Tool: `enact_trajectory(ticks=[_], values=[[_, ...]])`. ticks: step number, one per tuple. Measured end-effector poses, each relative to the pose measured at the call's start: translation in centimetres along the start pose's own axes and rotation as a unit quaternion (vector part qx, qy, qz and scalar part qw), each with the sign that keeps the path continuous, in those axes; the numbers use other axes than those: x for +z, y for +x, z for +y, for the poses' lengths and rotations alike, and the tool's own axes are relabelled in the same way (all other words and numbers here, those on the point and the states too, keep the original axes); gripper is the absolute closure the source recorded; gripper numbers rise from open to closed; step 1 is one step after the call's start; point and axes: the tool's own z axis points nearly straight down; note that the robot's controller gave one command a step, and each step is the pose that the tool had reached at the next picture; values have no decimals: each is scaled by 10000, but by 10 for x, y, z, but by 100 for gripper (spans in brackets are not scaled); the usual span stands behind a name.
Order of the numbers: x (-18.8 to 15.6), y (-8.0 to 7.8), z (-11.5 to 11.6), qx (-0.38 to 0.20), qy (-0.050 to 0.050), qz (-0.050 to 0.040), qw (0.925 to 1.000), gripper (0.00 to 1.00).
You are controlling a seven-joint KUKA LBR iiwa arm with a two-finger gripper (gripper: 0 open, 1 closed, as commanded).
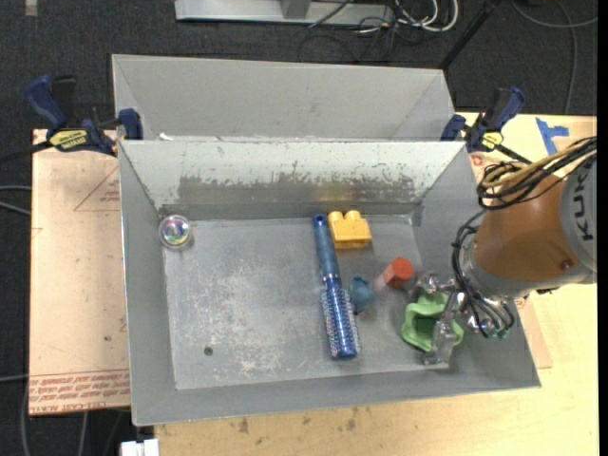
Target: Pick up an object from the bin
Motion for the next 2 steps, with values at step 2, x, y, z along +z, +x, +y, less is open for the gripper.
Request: enact_trajectory(ticks=[2], values=[[-134,11,9,200,11,-53,9998,100]])
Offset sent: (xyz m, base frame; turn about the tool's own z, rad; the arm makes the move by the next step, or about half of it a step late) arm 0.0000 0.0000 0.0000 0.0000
